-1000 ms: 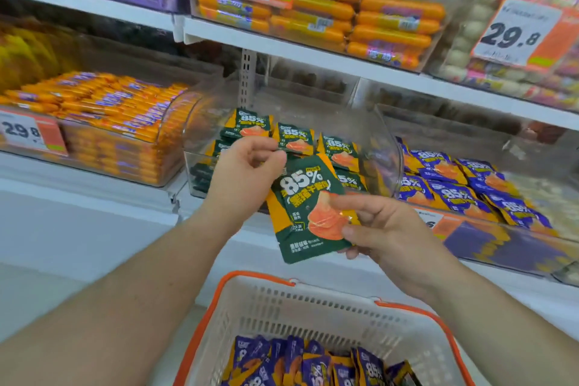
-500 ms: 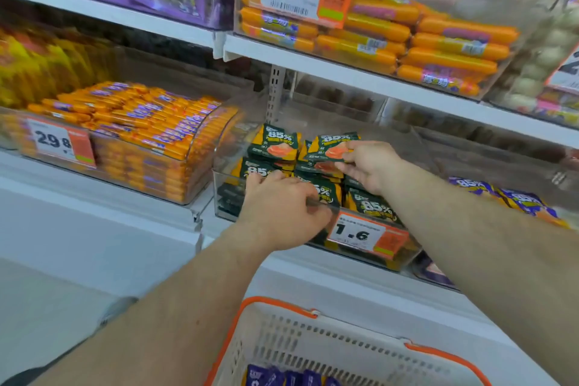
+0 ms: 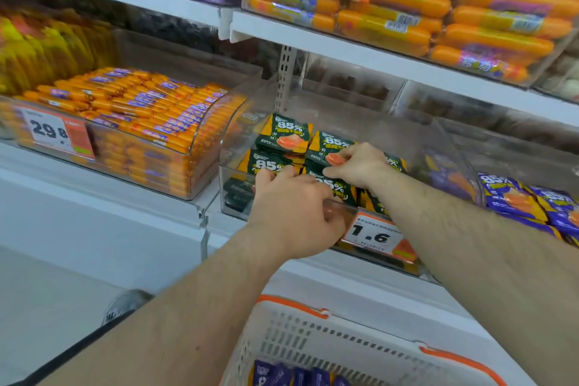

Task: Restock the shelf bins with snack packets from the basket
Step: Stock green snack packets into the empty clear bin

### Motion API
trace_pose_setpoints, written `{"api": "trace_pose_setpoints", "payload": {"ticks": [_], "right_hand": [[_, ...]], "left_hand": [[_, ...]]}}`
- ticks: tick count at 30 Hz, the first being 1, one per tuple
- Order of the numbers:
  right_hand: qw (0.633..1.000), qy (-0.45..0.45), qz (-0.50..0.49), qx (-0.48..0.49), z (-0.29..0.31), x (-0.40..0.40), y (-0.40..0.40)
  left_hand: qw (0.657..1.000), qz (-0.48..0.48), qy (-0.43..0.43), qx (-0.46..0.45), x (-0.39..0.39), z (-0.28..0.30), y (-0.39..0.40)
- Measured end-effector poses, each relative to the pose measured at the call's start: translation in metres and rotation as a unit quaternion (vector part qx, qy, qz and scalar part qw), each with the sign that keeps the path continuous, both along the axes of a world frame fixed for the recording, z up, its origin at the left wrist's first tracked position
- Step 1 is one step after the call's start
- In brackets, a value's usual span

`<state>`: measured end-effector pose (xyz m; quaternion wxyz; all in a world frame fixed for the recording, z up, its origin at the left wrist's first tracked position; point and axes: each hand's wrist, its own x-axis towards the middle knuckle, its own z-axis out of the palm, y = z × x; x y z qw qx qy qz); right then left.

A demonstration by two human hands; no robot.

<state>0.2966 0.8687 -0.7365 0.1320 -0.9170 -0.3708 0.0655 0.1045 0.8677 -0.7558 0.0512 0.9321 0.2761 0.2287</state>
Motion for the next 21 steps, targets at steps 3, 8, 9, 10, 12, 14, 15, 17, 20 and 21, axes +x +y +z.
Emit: {"api": "trace_pose_setpoints", "payload": {"ticks": [3, 8, 9, 10, 12, 14, 15, 17, 20, 21], "right_hand": [[1.0, -0.029, -0.003, 0.001, -0.002, 0.002, 0.002], [1.0, -0.025, -0.004, 0.008, -0.004, 0.0, 0.001], [1.0, -0.024, -0.005, 0.012, -0.003, 0.0, 0.001], [1.0, -0.022, -0.005, 0.012, -0.003, 0.0, 0.0], [1.0, -0.016, -0.004, 0.015, -0.001, -0.002, -0.002], [0.999, -0.014, -0.005, 0.039, 0.006, -0.005, -0.007], [0.998, -0.017, -0.004, 0.059, 0.012, -0.008, -0.011], [0.994, -0.022, 0.002, 0.111, 0.024, -0.018, -0.023], [0.974, -0.061, 0.033, 0.214, 0.033, -0.036, -0.053], [0.962, -0.085, 0.05, 0.256, 0.031, -0.043, -0.067]], "left_hand": [[1.0, 0.0, 0.011, -0.009, -0.001, 0.002, -0.001], [1.0, -0.004, 0.0, -0.021, 0.0, 0.003, -0.002], [0.999, -0.007, -0.005, -0.031, 0.0, 0.004, -0.001], [0.999, -0.009, -0.013, -0.044, 0.0, 0.003, 0.0], [0.996, -0.017, -0.047, -0.073, 0.001, 0.004, 0.001], [0.991, -0.026, -0.107, -0.071, 0.002, 0.006, 0.0], [0.987, -0.034, -0.147, -0.053, 0.002, 0.008, -0.003], [0.972, -0.052, -0.227, -0.016, 0.003, 0.008, -0.013], [0.948, -0.115, -0.296, -0.019, 0.006, 0.0, -0.04], [0.944, -0.144, -0.295, -0.034, 0.007, -0.005, -0.05]]}}
